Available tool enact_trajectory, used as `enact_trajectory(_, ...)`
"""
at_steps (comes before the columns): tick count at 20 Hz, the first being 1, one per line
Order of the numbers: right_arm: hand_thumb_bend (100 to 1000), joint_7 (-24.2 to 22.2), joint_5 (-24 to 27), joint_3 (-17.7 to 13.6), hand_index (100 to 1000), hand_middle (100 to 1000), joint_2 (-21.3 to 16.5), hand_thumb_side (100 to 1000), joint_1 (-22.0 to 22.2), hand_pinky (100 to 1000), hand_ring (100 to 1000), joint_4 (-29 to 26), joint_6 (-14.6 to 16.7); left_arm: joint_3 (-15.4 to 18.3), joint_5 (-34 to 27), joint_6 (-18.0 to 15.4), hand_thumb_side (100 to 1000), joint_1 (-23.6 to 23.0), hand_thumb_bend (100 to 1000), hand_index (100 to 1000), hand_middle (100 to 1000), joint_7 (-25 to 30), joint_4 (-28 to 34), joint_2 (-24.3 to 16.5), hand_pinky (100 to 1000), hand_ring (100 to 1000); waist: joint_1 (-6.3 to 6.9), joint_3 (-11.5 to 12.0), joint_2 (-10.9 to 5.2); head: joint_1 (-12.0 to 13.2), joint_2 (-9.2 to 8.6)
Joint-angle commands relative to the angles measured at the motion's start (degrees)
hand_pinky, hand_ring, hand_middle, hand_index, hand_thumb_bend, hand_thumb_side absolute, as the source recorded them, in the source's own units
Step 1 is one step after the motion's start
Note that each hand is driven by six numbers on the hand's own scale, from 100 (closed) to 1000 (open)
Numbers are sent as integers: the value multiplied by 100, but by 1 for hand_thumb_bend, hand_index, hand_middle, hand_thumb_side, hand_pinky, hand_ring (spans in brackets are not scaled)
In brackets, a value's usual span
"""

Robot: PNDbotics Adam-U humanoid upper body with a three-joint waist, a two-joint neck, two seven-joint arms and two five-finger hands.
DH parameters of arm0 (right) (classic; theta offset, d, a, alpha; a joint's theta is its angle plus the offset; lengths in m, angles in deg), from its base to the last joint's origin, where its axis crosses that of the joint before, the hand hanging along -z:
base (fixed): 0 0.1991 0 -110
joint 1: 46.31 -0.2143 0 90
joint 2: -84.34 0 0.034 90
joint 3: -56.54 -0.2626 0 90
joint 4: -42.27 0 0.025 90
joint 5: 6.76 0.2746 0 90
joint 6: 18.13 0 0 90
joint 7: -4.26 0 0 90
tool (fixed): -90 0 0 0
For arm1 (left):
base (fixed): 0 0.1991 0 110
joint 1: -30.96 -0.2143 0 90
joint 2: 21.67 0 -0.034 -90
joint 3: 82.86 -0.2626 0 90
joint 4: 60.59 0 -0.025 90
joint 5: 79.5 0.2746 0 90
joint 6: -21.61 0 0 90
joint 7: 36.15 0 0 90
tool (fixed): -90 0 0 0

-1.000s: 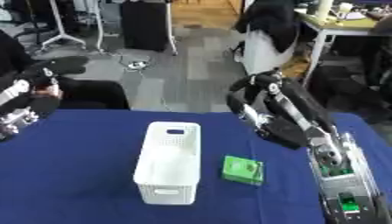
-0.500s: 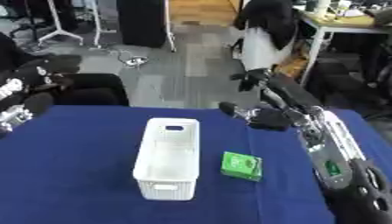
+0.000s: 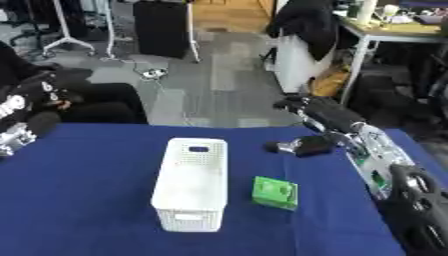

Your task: Pick up objects on the table and place them in the box.

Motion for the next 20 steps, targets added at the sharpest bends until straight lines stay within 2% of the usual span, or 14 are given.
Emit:
enact_trajectory(1,750,-18,-292,101,924,862,-303,1000,-261,951,814,216,326,30,-19,-23,1000,57,132,992,1000,26,37,-138,842,963,3,1,-84,-33,-46)
enact_trajectory(4,757,-20,-407,220,924,880,-417,1000,-381,990,830,459,834,23,-26,-35,1000,51,132,992,1000,46,35,-150,842,964,-7,-3,-88,6,-13)
enact_trajectory(8,746,-59,-418,258,930,894,-446,1000,-440,1000,842,747,1281,25,-31,-42,1000,48,132,992,1000,60,32,-155,842,964,-12,-2,-89,9,-1)
enact_trajectory(10,741,-18,-374,303,922,897,-465,1000,-454,1000,848,779,1397,27,-34,-42,1000,52,132,992,1000,62,33,-155,842,964,-16,2,-91,14,-1)
enact_trajectory(11,781,8,-365,342,916,899,-483,1000,-461,1000,849,778,1433,27,-35,-42,1000,54,134,992,1000,63,34,-155,842,964,-19,2,-92,19,1)
enact_trajectory(12,733,26,-369,401,915,899,-507,1000,-467,1000,849,771,1463,24,-36,-42,1000,55,132,992,1000,67,34,-157,842,964,-22,3,-94,27,6)
enact_trajectory(20,697,14,38,733,895,859,-586,1000,-423,995,824,844,1590,14,-39,-46,1000,62,132,992,1000,78,31,-165,843,964,-35,10,-104,97,30)
